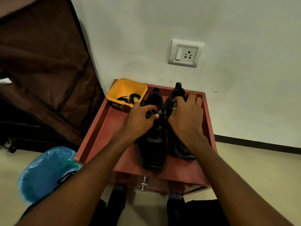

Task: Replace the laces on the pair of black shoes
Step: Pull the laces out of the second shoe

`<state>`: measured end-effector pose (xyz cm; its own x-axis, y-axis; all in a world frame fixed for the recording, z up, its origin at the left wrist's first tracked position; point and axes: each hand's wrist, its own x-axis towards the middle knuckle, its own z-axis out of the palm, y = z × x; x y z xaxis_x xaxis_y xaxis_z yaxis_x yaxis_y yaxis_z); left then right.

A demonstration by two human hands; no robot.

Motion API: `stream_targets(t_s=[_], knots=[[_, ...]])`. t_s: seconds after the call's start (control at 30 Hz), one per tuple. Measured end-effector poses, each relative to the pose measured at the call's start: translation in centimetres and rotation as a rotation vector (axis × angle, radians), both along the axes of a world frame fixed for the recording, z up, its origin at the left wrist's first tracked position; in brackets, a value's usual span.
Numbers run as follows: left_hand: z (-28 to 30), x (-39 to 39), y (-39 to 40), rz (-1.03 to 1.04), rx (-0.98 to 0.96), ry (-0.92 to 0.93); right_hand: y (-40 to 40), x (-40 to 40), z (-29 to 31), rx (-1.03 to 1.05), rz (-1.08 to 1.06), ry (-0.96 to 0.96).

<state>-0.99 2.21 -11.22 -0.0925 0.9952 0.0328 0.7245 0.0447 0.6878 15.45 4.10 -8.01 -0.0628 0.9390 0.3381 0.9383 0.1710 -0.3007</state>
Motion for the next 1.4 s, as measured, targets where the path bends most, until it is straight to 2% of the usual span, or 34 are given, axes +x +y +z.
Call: stream_targets(t_s=[0.07,0.17,0.23,0.33,0.4,0.43,0.53,0.6,0.67,0.7,0.8,0.9,0.97,1.03,1.07,1.17,1.23,1.3,1.37,1.4], knots=[[0.0,-0.5,0.6,-0.022,-0.014,0.016,0.8,-0.6,0.0,0.064,0.049,0.069],[-0.3,-1.0,1.0,-0.057,0.024,0.074,1.5,-1.1,-1.2,-0.129,0.213,0.179],[-0.6,-1.1,1.2,-0.062,0.034,0.074,1.7,-1.3,-2.1,-0.24,0.221,0.207],[-1.0,-1.1,1.2,0.034,0.068,-0.114,2.0,-1.4,-3.1,-0.279,0.144,0.305],[-0.7,-1.1,0.9,0.131,0.068,-0.379,2.2,-1.6,-3.0,-0.238,0.086,0.421],[-0.3,-1.1,0.9,0.163,0.041,-0.548,2.4,-1.8,-2.5,-0.257,0.058,0.562],[1.8,-0.9,0.8,0.226,0.006,-0.999,2.6,-2.1,0.1,-0.451,0.076,1.317],[3.2,-1.3,1.0,0.208,0.035,-1.245,2.9,-1.4,1.6,-0.501,0.163,1.719],[4.4,-1.9,1.0,0.168,0.106,-1.393,3.4,0.1,2.3,-0.456,0.185,1.925],[4.8,-2.4,1.1,0.153,0.153,-1.419,3.6,0.7,2.3,-0.418,0.153,1.933],[6.0,-3.8,0.9,0.175,0.34,-1.315,3.4,2.4,2.6,-0.231,-0.009,1.648],[6.4,-5.0,0.5,0.35,0.481,-1.145,2.8,3.8,3.0,-0.019,-0.084,1.491],[5.8,-5.6,0.3,0.48,0.468,-0.856,2.4,4.7,3.2,0.119,-0.128,1.349],[4.8,-5.9,-0.1,0.513,0.346,-0.507,2.1,5.4,3.2,0.187,-0.203,1.069],[4.4,-5.9,-0.6,0.498,0.271,-0.305,2.0,5.7,3.1,0.142,-0.237,0.907],[3.6,-4.7,-2.3,0.399,0.053,0.322,1.3,5.6,2.2,-0.171,-0.21,0.411],[3.2,-3.4,-2.8,0.374,0.001,0.574,0.8,4.7,1.6,-0.226,-0.205,0.076],[2.8,-2.3,-2.4,0.314,0.147,0.61,0.7,3.9,1.3,-0.098,-0.144,0.0],[2.1,-1.5,-1.3,0.122,0.261,0.437,0.7,2.9,1.2,-0.041,0.098,0.091],[1.5,-1.1,-0.7,0.01,0.237,0.36,0.7,2.3,0.9,-0.091,0.218,0.094]])
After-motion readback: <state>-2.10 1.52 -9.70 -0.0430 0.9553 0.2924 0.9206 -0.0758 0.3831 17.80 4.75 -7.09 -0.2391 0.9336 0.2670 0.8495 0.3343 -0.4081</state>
